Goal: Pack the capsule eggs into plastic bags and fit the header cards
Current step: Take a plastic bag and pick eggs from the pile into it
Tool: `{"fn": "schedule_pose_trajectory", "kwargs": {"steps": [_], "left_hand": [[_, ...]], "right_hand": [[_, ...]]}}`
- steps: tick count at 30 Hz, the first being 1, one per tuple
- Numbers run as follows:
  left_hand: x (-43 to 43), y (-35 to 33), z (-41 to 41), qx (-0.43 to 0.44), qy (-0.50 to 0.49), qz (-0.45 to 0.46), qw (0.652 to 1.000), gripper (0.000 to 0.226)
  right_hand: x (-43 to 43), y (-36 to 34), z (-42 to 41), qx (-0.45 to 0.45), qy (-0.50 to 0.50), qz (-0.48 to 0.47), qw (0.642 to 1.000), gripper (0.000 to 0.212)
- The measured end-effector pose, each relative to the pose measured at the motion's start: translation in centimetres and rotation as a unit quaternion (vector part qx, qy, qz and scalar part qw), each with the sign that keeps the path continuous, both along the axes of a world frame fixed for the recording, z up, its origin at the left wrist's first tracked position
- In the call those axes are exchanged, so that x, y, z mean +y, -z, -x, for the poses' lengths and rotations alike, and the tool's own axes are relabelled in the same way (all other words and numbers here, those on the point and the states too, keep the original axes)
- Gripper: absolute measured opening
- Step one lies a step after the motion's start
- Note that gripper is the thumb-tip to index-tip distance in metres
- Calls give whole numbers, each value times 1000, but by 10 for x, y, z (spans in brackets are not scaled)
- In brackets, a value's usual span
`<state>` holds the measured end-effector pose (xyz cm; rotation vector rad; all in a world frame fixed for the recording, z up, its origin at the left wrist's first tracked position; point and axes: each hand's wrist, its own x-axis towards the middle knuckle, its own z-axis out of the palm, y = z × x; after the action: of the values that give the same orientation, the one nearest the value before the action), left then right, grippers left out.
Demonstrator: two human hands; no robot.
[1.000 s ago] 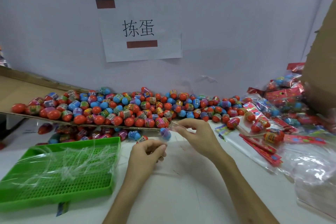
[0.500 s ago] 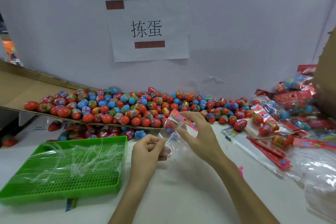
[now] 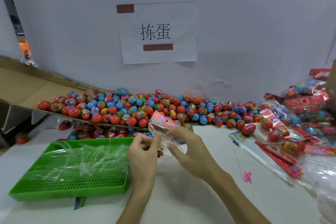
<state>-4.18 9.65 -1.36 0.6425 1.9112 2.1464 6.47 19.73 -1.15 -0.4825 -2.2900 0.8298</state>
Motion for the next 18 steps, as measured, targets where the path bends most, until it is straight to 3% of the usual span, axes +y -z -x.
{"fn": "schedule_pose_trajectory", "kwargs": {"steps": [4,10,14,16,18], "left_hand": [[-1,-2,-2,14,13,-10,1000,37],[2,4,-9,115,119,-20,986,44],[2,5,-16,131,193,-54,971,30],[1,5,-18,112,194,-69,972,23],[0,4,-17,96,191,-63,975,31]], "right_hand": [[-4,0,2,2,33,7,999,37],[-9,2,4,30,62,18,997,24],[-7,-4,3,103,98,116,983,14],[-4,-12,1,169,114,184,961,9],[2,-21,-2,221,118,264,931,6]]}}
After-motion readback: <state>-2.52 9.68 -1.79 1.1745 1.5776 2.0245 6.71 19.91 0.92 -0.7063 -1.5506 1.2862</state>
